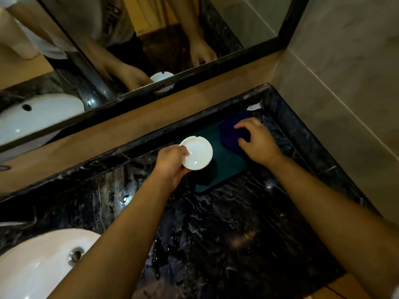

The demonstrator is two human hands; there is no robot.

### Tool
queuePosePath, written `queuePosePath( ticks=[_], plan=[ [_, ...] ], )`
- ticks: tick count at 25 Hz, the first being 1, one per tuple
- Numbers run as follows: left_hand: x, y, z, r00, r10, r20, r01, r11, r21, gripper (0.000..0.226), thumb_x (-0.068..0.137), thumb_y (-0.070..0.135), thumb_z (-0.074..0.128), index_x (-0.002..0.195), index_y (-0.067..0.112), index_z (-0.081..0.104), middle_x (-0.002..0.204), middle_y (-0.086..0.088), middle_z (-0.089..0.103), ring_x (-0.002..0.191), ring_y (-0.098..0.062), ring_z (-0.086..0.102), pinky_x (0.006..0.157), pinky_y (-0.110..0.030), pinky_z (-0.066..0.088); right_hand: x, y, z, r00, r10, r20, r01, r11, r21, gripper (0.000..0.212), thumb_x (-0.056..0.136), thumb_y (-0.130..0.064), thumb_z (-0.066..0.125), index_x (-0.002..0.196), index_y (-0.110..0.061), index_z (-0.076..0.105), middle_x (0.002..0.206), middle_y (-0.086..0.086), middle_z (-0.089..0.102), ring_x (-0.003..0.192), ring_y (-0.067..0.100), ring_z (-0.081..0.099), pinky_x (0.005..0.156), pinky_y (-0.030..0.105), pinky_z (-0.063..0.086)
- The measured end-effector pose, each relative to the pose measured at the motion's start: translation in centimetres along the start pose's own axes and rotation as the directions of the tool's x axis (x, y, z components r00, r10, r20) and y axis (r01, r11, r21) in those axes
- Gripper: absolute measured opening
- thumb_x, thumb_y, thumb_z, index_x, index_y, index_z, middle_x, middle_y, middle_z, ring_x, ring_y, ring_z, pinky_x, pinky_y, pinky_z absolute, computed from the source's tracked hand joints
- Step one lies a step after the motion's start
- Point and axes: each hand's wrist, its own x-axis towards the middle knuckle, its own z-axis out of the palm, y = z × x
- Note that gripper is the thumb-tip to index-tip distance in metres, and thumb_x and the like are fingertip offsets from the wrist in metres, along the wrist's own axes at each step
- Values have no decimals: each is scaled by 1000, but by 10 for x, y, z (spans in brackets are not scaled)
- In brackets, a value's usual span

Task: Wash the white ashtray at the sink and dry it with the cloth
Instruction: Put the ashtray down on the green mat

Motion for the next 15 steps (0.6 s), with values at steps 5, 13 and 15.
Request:
queuePosePath(
  ticks=[5,13,15],
  plan=[
    [2,3,2,999,-2,34,2,1000,-9,16,86,-3,54,98,5,61,129,-20,58,115,-45,60,73,-51,62,-19,-55,-1,948,164,-271,-136,984,116,21,90,-29,66,107,-18,70,109,8,60,96,24,59,84,39,52],
    [-2,2,4,975,159,157,-175,980,91,27,93,1,55,117,6,68,114,-16,70,102,-36,71,76,-47,65,-21,-77,16,946,286,154,-324,787,525,35,97,-10,58,129,-21,68,80,0,73,50,14,64,53,32,53],
    [7,-2,0,940,323,111,-340,858,385,25,94,0,59,106,12,76,102,-15,76,88,-32,75,73,-42,65,-17,-73,15,938,329,114,-341,801,493,29,94,-9,62,120,-20,69,75,2,71,49,15,65,52,31,54]
  ],
)
